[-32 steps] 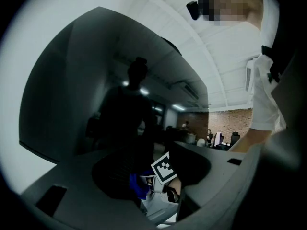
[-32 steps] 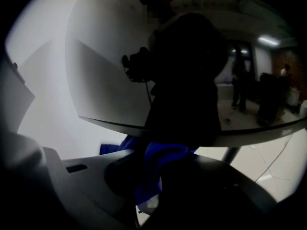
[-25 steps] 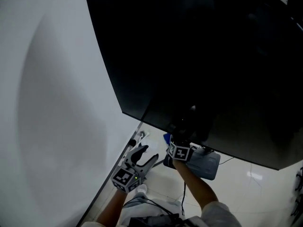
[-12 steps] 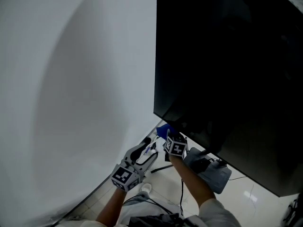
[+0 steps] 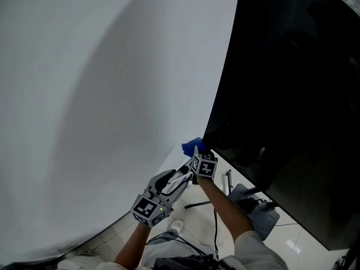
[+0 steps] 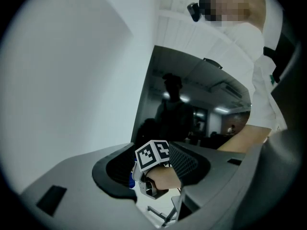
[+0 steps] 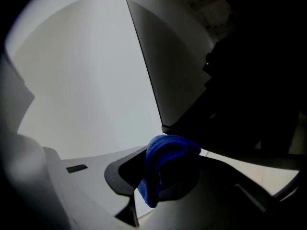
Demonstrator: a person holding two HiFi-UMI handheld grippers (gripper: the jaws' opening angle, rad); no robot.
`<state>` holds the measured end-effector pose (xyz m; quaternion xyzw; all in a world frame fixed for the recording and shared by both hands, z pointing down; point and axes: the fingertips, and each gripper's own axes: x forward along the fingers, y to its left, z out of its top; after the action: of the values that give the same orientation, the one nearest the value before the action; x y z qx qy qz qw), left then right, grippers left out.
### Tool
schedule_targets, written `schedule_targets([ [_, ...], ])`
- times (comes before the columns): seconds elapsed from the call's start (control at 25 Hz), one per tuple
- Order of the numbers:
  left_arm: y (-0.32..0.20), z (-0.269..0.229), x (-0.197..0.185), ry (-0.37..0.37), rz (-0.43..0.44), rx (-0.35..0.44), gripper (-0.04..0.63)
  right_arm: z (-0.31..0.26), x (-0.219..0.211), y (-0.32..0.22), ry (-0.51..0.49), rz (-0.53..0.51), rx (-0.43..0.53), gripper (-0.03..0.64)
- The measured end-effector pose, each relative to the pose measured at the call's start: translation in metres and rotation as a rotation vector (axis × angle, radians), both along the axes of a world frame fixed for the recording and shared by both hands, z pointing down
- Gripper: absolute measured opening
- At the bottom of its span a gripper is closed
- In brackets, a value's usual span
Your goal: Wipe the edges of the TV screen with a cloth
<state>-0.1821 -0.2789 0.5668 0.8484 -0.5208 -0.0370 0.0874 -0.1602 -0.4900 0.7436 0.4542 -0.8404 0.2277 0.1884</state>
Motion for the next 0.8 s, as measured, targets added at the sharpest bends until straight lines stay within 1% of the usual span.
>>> schedule_targets([
  [0.08,0.002,-0.004,-0.006,0.012,-0.017,0.0,0.213,-0.006,-0.013,-0.003,0.003,-0.015,0.012,0.066],
  [0.2,0.004,-0.005,-0.014,0.012,-0.023,0.006,0.213,-0.018,-0.024,-0.007,-0.004,-0.011,0.028,0.066],
  [0.28,0.005,-0.004,-0.017,0.018,-0.022,0.006,0.213,-0.036,-0.031,-0.01,-0.015,-0.022,0.069,0.066],
  [0.4,0.005,-0.007,-0.018,0.036,-0.014,0.009,0.213,-0.079,-0.037,-0.016,-0.052,-0.027,0.159,0.066],
  [0.56,0.007,-0.01,-0.013,0.015,0.023,0.042,0.213,-0.131,-0.04,-0.02,-0.173,0.014,0.186,0.066],
  [0.72,0.011,-0.034,0.004,0.04,0.042,0.07,0.213,-0.207,-0.035,-0.015,-0.2,0.017,0.331,0.066],
  [0.8,0.013,-0.035,0.007,0.016,0.059,0.096,0.213,-0.244,-0.036,-0.015,-0.229,0.014,0.38,0.066],
])
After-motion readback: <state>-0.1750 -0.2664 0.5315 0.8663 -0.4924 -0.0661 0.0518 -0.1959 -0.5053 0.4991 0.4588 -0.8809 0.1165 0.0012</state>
